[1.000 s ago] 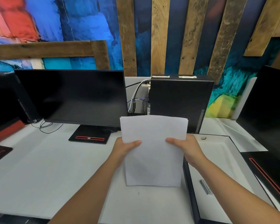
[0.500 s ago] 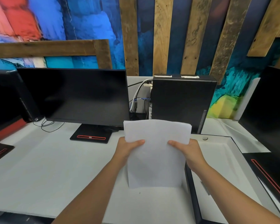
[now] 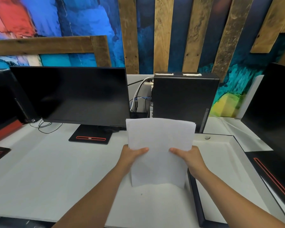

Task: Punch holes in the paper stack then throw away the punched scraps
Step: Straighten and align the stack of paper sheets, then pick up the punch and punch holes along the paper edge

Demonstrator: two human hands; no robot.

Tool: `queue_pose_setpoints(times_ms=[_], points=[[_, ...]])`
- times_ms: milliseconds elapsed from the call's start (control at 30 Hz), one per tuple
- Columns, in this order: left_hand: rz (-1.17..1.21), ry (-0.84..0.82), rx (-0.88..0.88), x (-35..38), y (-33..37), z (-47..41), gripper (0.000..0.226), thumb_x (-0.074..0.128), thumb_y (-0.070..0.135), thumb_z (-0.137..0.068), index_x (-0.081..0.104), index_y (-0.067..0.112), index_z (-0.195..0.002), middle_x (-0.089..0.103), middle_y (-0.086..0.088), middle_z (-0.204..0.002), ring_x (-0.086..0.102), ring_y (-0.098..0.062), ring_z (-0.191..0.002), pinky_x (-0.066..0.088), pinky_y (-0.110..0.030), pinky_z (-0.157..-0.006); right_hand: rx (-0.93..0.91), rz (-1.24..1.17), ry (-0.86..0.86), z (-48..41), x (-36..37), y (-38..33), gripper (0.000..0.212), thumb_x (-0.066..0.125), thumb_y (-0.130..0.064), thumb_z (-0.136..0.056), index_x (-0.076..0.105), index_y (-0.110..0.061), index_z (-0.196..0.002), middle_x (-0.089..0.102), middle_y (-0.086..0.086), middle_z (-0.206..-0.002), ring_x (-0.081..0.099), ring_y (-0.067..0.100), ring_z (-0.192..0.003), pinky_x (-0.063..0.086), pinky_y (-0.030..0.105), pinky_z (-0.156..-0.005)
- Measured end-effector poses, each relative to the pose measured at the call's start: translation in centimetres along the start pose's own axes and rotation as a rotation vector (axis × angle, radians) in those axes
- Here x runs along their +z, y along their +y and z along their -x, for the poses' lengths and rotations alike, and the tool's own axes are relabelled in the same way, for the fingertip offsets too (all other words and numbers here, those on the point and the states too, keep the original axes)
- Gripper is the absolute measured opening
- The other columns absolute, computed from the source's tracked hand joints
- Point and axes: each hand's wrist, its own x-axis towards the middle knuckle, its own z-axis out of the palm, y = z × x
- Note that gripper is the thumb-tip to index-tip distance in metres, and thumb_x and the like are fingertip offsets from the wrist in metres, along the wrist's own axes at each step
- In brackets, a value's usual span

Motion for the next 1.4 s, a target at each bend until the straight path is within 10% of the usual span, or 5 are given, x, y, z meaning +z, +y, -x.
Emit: queue_pose_setpoints(times_ms=[700, 1100, 1400], points=[[-0.116, -0.017, -0.063, 1.4, -0.8, -1.9, 0.024, 0.078, 0.011, -0.075, 0.070, 0.008, -0.098, 0.074, -0.007, -0.090, 0.071, -0.024, -0.081, 0.058, -0.033, -0.070, 0.175, 0.052, -0.164, -2.6, -3.7, -0.6, 0.024, 0.070, -0.010, -0.080, 0.069, -0.005, -0.103, 0.074, 0.008, -0.103, 0.070, 0.025, -0.093, 0.055, 0.035, -0.083], [-0.081, 0.007, -0.111, 1.5, -1.8, -2.7, 0.026, 0.079, 0.009, -0.074, 0.069, 0.004, -0.098, 0.073, -0.014, -0.093, 0.070, -0.033, -0.085, 0.057, -0.044, -0.080, 0.327, 0.717, -0.014, -1.7, -11.4, 3.2, 0.004, 0.069, -0.008, -0.074, 0.071, -0.007, -0.078, 0.071, 0.007, -0.092, 0.064, 0.025, -0.094, 0.046, 0.026, -0.073], [-0.053, -0.015, -0.113, 2.0, -1.7, -2.5, 0.017, 0.076, 0.008, -0.076, 0.070, 0.008, -0.092, 0.073, -0.013, -0.092, 0.070, -0.029, -0.080, 0.058, -0.035, -0.071, 0.584, 1.056, -0.135, -0.6, -11.4, 4.3, 0.033, 0.070, -0.010, -0.070, 0.062, -0.009, -0.102, 0.051, -0.001, -0.073, 0.056, 0.024, -0.073, 0.050, 0.027, -0.060]])
